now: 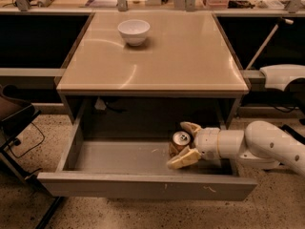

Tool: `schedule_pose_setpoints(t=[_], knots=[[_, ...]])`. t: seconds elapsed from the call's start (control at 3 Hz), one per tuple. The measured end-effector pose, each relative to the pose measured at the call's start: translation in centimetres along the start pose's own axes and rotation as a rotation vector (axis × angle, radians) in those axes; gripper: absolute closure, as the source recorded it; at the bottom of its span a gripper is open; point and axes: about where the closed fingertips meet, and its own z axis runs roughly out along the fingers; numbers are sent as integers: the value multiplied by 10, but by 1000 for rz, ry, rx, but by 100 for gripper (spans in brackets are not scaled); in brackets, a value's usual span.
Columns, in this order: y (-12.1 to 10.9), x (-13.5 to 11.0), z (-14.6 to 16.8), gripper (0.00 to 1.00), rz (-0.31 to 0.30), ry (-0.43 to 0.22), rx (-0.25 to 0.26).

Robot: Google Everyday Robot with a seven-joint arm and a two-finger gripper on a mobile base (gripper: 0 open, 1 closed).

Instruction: Place orange can into top drawer

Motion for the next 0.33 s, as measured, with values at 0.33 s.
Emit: schedule_pose_setpoints(t=[0.33], knots=[[0,0,0,0,0,0,0]])
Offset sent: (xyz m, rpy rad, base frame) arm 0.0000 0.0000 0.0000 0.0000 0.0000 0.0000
